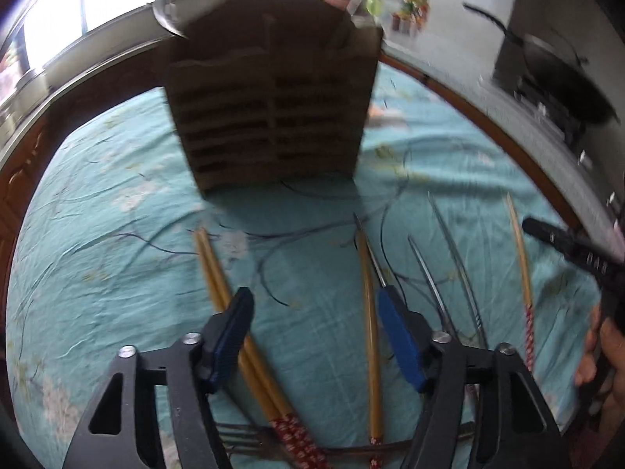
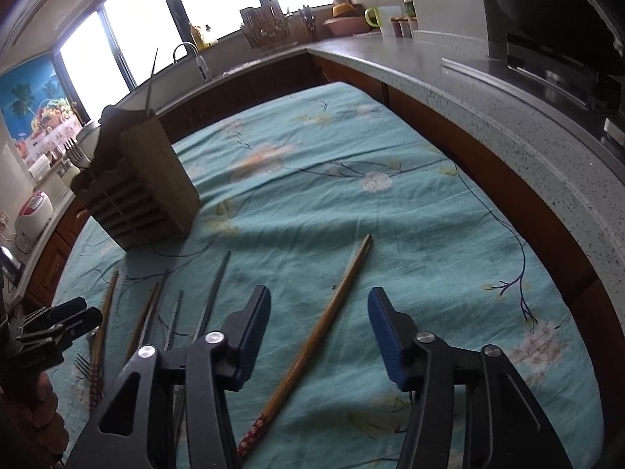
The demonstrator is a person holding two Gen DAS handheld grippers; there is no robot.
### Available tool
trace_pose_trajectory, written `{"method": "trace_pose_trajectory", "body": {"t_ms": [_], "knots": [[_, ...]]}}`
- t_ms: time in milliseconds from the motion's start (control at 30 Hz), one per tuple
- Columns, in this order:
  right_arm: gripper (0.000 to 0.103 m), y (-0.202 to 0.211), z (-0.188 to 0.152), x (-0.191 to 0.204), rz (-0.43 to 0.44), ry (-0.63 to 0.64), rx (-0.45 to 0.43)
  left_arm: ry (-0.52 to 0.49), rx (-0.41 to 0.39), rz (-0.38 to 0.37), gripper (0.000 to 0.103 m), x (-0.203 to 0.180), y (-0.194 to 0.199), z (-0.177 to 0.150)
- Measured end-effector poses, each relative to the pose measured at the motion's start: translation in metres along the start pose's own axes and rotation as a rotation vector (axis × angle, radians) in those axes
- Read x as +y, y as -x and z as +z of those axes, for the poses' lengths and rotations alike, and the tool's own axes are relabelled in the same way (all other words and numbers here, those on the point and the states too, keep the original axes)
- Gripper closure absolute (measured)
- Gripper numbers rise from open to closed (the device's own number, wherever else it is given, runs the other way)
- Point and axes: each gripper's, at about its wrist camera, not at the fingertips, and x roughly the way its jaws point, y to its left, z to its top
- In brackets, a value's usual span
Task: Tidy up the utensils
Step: 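Grasp a wooden chopstick with the left tool while the right tool grasps another wooden chopstick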
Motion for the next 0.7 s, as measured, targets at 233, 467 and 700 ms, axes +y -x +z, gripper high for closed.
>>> {"method": "trace_pose_trajectory", "body": {"t_ms": [233, 467, 700], "knots": [[0.069, -0.023, 0.002, -0.006, -0.021, 0.005, 0.054, -0.022, 0.056, -0.034, 0.058, -0.008, -0.03, 0.011], [0.076, -0.036, 0.012, 0.0, -0.044, 0.049, 0.07, -0.119, 0.07, -0.018, 0.065, -0.029, -0.049, 0.022], [0.087, -0.049, 0.023, -0.001, -0.055, 0.06, 0.083, -0.136, 0.07, -0.035, 0.096, -0.033, -0.063, 0.035]]}}
